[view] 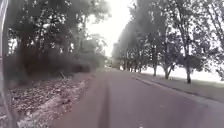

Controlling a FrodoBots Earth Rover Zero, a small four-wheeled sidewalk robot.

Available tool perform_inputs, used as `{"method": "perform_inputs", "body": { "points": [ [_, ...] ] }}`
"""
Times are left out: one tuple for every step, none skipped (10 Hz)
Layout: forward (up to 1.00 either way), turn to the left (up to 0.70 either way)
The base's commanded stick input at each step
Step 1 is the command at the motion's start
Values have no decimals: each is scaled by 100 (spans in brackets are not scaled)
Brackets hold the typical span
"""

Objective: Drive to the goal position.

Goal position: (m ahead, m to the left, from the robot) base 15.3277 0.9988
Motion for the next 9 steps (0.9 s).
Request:
{"method": "perform_inputs", "body": {
  "points": [
    [70,1],
    [70,1],
    [70,1],
    [70,1],
    [70,1],
    [70,1],
    [70,1],
    [70,1],
    [70,1]
  ]
}}
